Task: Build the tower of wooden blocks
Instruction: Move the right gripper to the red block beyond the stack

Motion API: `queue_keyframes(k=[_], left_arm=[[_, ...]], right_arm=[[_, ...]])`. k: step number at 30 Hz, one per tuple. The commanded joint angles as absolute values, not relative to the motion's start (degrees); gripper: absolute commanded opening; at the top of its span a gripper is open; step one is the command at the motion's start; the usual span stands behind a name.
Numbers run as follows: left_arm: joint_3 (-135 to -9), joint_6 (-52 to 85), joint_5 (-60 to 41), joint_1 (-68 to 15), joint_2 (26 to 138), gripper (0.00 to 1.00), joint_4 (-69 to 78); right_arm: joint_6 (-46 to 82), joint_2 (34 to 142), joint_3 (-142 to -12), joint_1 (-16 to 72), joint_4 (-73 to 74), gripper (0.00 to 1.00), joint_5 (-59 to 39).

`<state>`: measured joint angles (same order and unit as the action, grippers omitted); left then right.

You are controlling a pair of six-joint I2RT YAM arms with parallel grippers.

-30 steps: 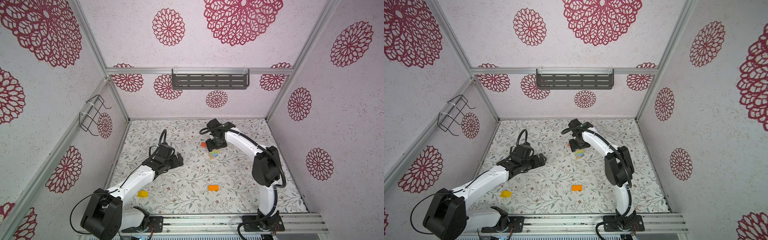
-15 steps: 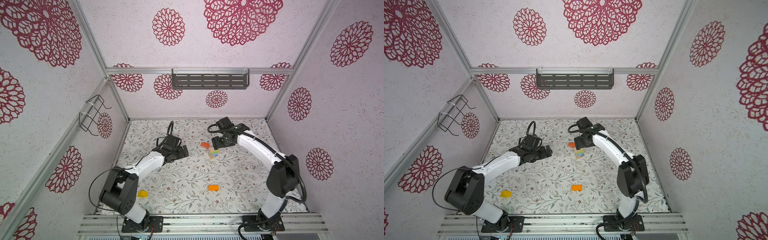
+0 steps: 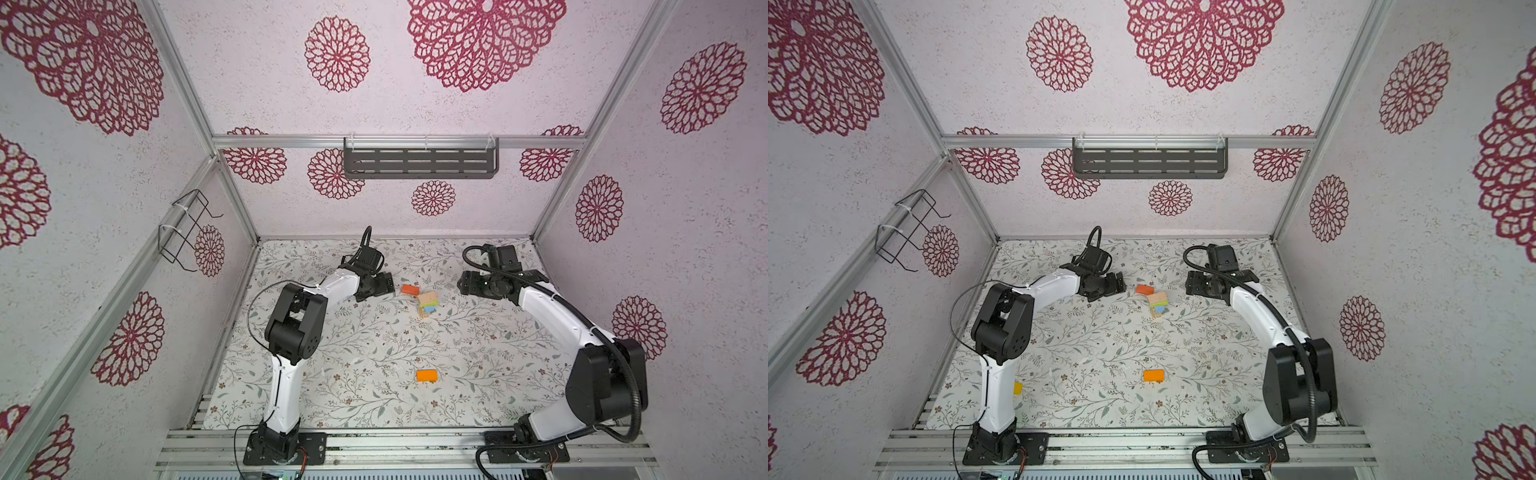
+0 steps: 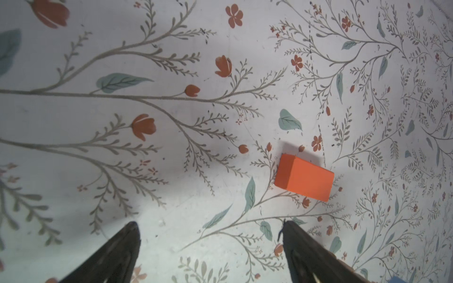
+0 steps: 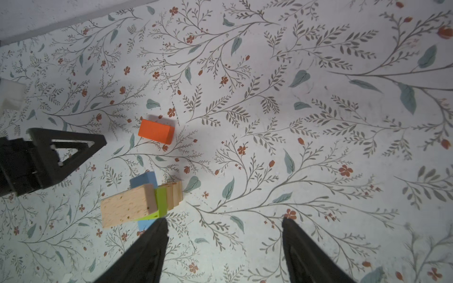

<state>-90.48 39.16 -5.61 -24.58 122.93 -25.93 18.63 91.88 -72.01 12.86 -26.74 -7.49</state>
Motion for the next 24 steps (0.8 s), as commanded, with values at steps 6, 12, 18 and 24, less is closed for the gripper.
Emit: queue_keyframes(k=[6, 12, 18, 24], left_arm=[[-83.13, 41.32, -3.59, -21.84, 116.47, 0.97, -21.28], [-71.65, 43.14, -0.37, -22.12, 105.03, 0.99, -17.31], [-61.48, 42.92, 3.75, -22.25, 94.63, 0.99, -16.73], [-52.35, 42.90, 6.02, -22.27, 85.04, 0.97, -15.24]], right_arm=[[18.03, 111.17, -96.75, 15.78, -36.20, 0.88, -10.23], [22.34, 119.22, -105.81, 19.32, -37.99, 0.91, -5.82], [24.54, 126.54, -115.96, 24.49, -44.45, 0.90, -0.27], [26.90, 132.63, -123.04, 27.79, -48.52, 0.93, 3.14]])
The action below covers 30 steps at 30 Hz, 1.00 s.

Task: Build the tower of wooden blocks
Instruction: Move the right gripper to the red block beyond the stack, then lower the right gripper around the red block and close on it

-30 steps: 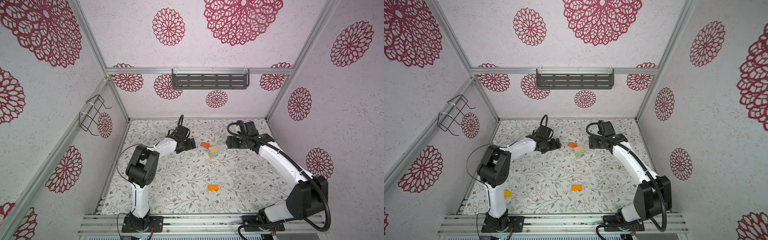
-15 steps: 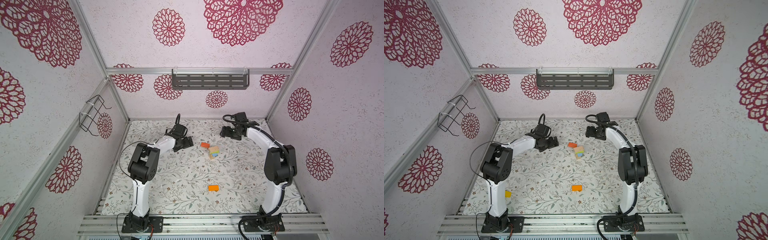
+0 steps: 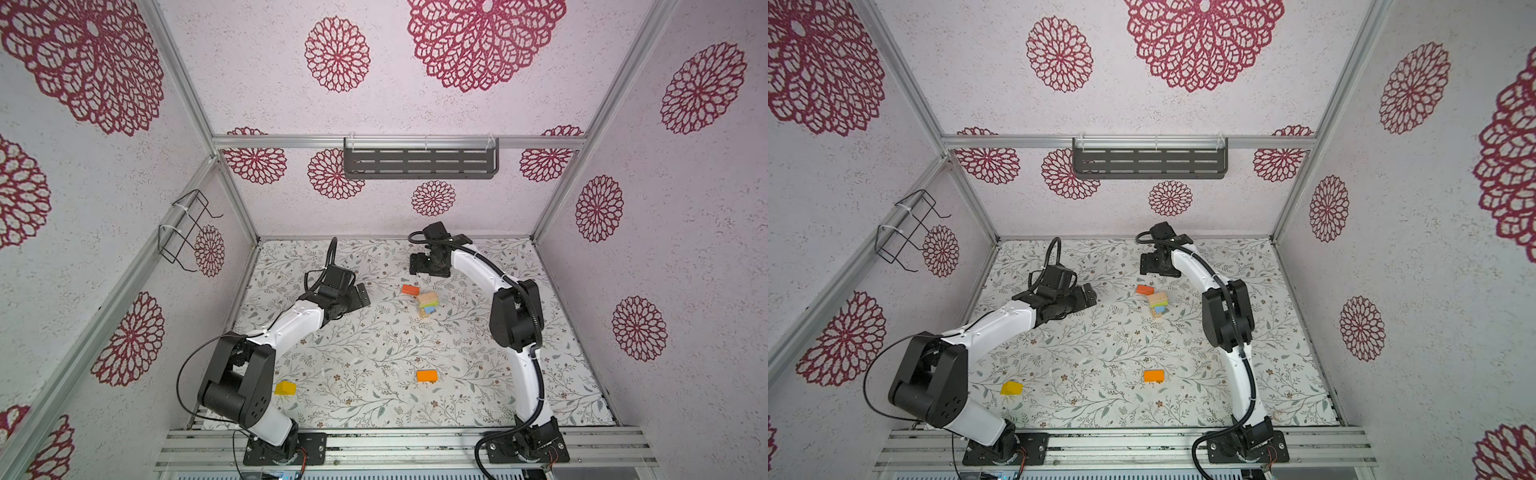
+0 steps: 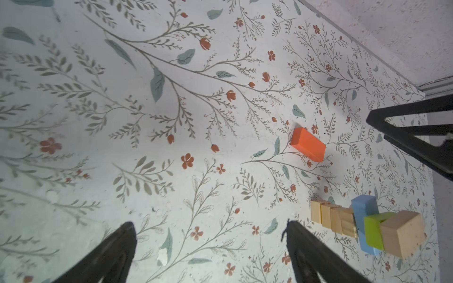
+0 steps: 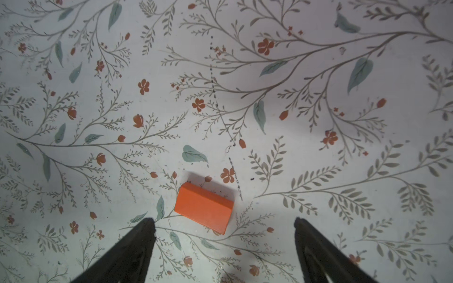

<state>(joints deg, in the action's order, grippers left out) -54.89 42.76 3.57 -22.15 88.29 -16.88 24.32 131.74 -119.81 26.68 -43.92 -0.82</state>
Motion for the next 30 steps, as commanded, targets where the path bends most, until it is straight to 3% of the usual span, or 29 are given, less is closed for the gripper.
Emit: queue_keyframes(k=[1, 13, 30], left_arm=[[-50.97, 42.82, 6.39, -22.30, 83.38, 0.97, -15.16], [-44.39, 42.98, 6.90, -22.29, 74.30, 0.97, -15.92], [-43.51, 42.64, 6.77, -21.89, 73.22, 0.97, -15.65]], right_arm=[[27.30, 133.27, -123.75, 28.38, -48.80, 0.93, 3.97], [31.45, 136.93, -124.90, 31.40, -47.23, 0.90, 6.60], [32.31, 141.53, -128.30, 31.98, -47.09, 0.82, 3.82]])
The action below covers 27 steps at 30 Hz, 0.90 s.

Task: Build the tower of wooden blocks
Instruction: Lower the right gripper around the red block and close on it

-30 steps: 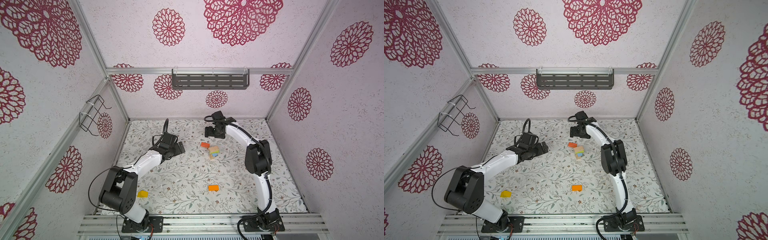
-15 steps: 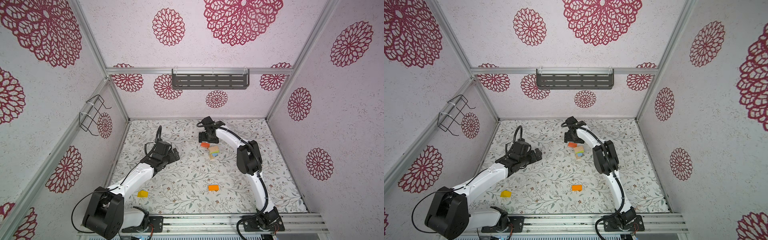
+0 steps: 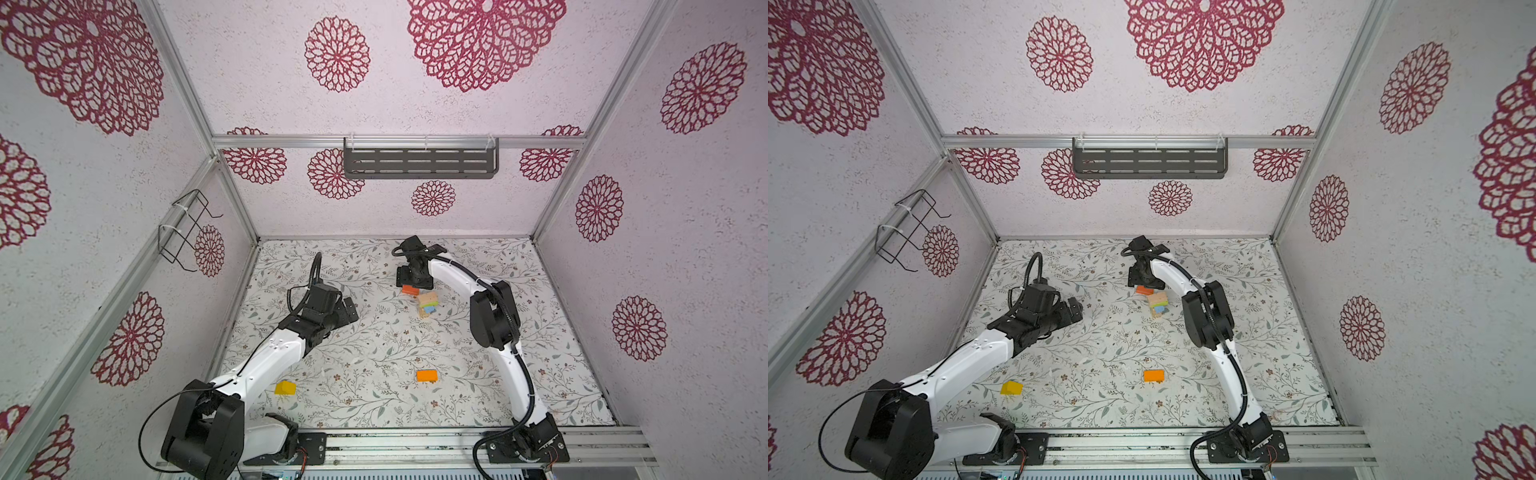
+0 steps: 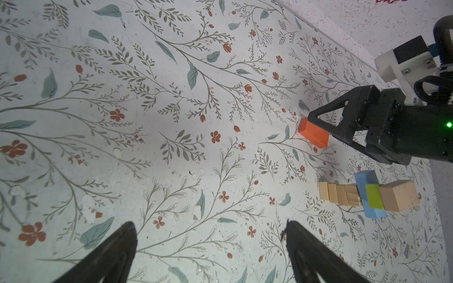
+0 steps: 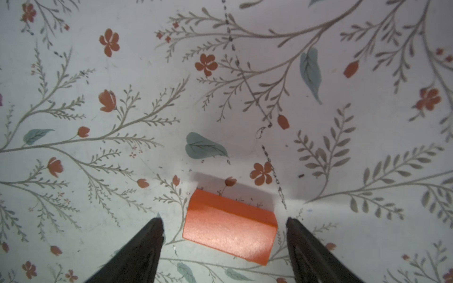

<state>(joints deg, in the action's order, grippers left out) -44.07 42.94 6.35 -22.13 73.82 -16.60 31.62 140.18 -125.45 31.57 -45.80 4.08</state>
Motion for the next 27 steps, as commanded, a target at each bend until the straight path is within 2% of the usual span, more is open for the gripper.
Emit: queue_keyframes(k=[1, 9, 16, 22, 27], left_arm=[[-43.42, 42.70, 6.61, -21.81, 73.30, 0.97, -15.59], [-43.28, 42.55, 6.33, -21.53, 73.82, 0.97, -15.04], [-43.23, 42.56, 6.06, -21.21, 74.18, 0.97, -14.87], [-43.24, 42.55, 5.80, -21.18, 74.47, 0.97, -14.73], [-43.41, 42.56, 5.72, -21.17, 74.44, 0.97, -14.85]], right_arm=[[32.17, 141.97, -128.70, 32.07, -47.44, 0.82, 4.11], [31.82, 142.65, -129.33, 32.29, -47.46, 0.75, 4.31], [31.50, 143.49, -130.18, 32.26, -48.26, 0.75, 4.48], [30.44, 143.80, -131.40, 32.26, -50.77, 0.84, 6.16], [28.38, 143.88, -131.43, 32.51, -51.98, 0.85, 5.95]])
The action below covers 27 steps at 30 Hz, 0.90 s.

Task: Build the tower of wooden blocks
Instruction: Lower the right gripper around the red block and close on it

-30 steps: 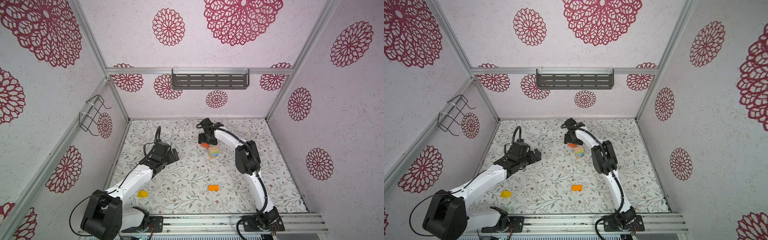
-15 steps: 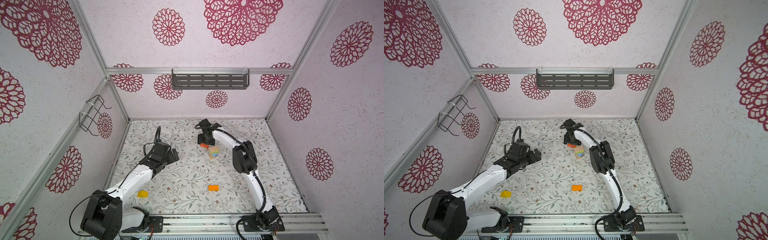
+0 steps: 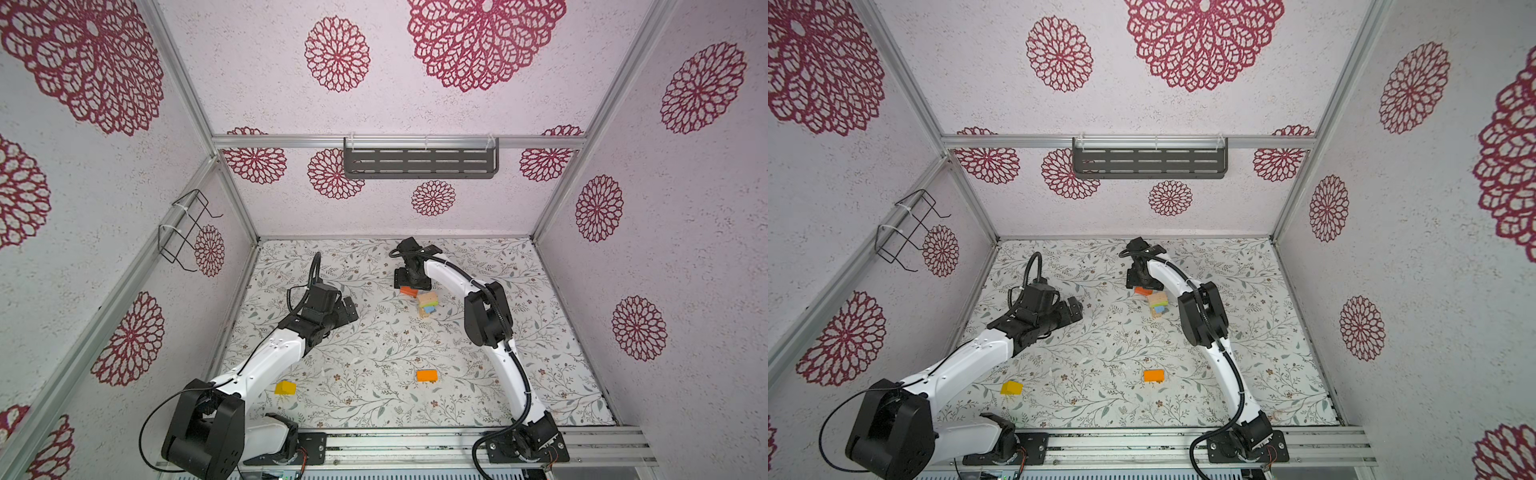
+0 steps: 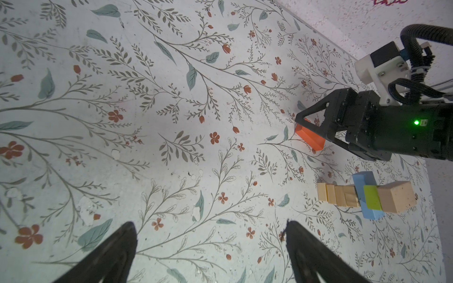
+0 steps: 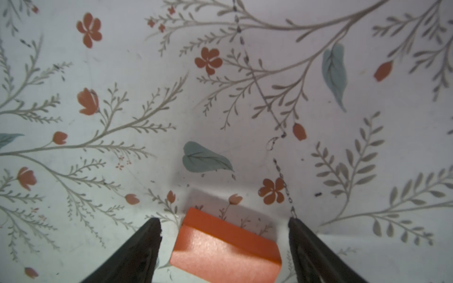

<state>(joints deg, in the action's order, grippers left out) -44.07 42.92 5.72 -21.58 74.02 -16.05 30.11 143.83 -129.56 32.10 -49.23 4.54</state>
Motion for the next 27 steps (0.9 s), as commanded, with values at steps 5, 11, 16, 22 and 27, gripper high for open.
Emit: queue_keyframes(k=[5, 11, 16, 22, 27], left_arm=[[-43.58, 42.54, 5.71, -21.18, 74.53, 0.97, -14.98], [-43.68, 42.57, 5.62, -21.12, 74.79, 0.97, -15.03], [-43.51, 42.63, 5.75, -21.12, 74.79, 0.97, -14.94], [-43.42, 42.63, 5.71, -21.09, 75.04, 0.97, -14.86], [-43.33, 42.64, 5.63, -21.09, 75.15, 0.97, -14.69]], right_arm=[[27.93, 144.14, -131.47, 32.61, -53.57, 0.85, 6.80], [28.24, 143.62, -131.40, 32.78, -54.23, 0.85, 7.23], [28.94, 143.53, -131.13, 33.20, -53.58, 0.85, 5.64], [29.40, 143.86, -131.22, 33.28, -52.64, 0.85, 5.21], [30.03, 144.11, -131.18, 33.31, -51.16, 0.84, 4.75]])
